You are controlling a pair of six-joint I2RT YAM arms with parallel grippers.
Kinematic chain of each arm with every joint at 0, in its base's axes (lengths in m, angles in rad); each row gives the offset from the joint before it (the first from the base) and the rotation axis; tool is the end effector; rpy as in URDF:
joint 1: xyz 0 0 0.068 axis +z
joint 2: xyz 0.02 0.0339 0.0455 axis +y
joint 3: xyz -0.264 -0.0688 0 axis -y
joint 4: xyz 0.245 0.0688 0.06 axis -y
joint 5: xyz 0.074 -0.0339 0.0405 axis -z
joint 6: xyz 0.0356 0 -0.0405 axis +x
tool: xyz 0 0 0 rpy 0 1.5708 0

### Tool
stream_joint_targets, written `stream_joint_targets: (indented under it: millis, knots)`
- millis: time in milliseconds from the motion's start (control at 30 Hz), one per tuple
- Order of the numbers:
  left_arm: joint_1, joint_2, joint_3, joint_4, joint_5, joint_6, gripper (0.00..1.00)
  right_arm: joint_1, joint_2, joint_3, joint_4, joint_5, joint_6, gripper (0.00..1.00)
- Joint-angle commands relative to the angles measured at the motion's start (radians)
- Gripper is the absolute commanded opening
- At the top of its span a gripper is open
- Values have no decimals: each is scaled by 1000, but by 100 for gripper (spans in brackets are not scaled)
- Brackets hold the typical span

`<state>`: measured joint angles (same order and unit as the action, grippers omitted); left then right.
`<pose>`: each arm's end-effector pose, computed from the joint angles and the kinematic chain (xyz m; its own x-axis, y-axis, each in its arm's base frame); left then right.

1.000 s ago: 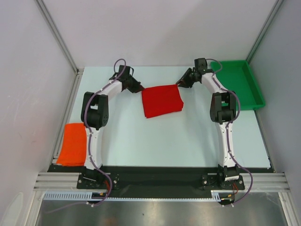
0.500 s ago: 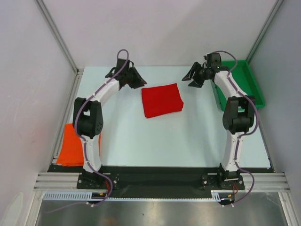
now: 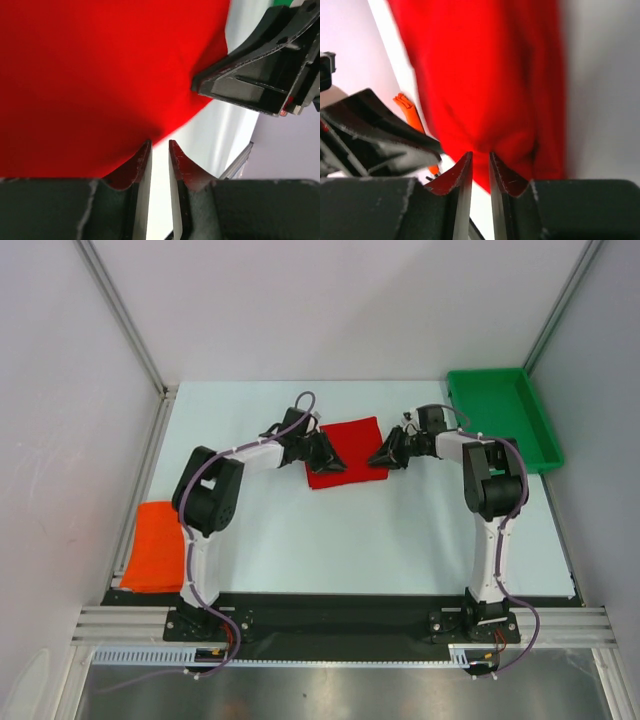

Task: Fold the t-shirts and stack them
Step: Fold the tshirt

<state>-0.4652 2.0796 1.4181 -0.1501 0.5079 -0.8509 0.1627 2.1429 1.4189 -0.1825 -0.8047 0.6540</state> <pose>0.3954 -0.2179 0.1647 -0.9471 -0.2597 -0.1886 -0.0318 0.6605 -0.7501 0.4370 0.0977 0.1404 -0.9517 0.2712 -0.1441 0.0356 0.5635 0.8254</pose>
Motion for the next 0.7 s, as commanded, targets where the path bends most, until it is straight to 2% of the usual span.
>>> stream_joint_targets:
  millis: [0,133,300,400,533,667]
  knots:
    - [51,66,2,34,24,52,24,-54,60,28,84,-44,-33,25]
    - [77,31,-27,6,40,124,21,-103,84,38,48,-51,-31,23]
    - [80,-117,-41,-20,38,150,23,-100,-14,86,-14,-80,-28,25]
    - [80,-139,-4,-23,44,127,25,-95,-52,127,-28,-76,-14,26]
    - [79,-83,62,6,76,69,26,-68,-41,149,46,-116,71,29]
    - [68,8,62,147,153,-33,26,-43,-12,89,109,-117,98,30]
